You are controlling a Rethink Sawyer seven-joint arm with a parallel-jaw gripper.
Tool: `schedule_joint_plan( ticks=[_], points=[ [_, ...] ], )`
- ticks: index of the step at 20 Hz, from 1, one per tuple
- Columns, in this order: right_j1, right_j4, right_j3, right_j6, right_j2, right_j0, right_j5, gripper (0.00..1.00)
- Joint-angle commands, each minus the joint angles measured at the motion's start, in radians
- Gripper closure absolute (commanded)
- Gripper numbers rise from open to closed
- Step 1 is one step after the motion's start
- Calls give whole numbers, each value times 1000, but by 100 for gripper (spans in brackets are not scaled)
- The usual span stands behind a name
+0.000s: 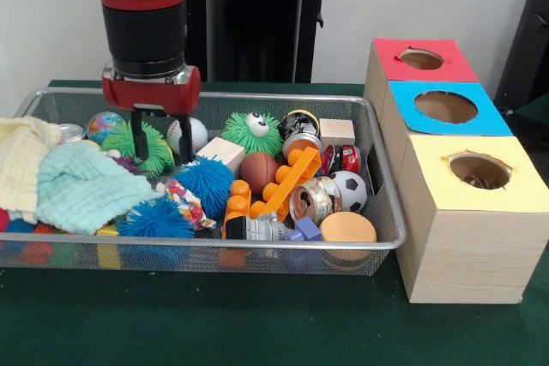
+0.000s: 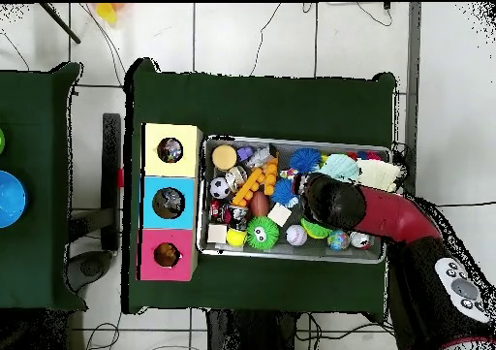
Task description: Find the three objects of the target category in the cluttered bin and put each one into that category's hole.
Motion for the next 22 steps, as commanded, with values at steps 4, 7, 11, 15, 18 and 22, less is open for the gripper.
schedule_joint_plan(
  ticks=[4,7,11,15,18,22],
  points=[
    [128,19,-55,99,34,37,-40,0],
    [144,18,-65,96,38,35,-56,0],
    [168,20,-83,96,39,34,-64,0],
    [234,-6,-143,51,52,-1,-97,0],
    [244,-36,-171,18,52,-18,-117,0],
    [204,-42,-162,-2,45,-31,-89,0]
  ],
)
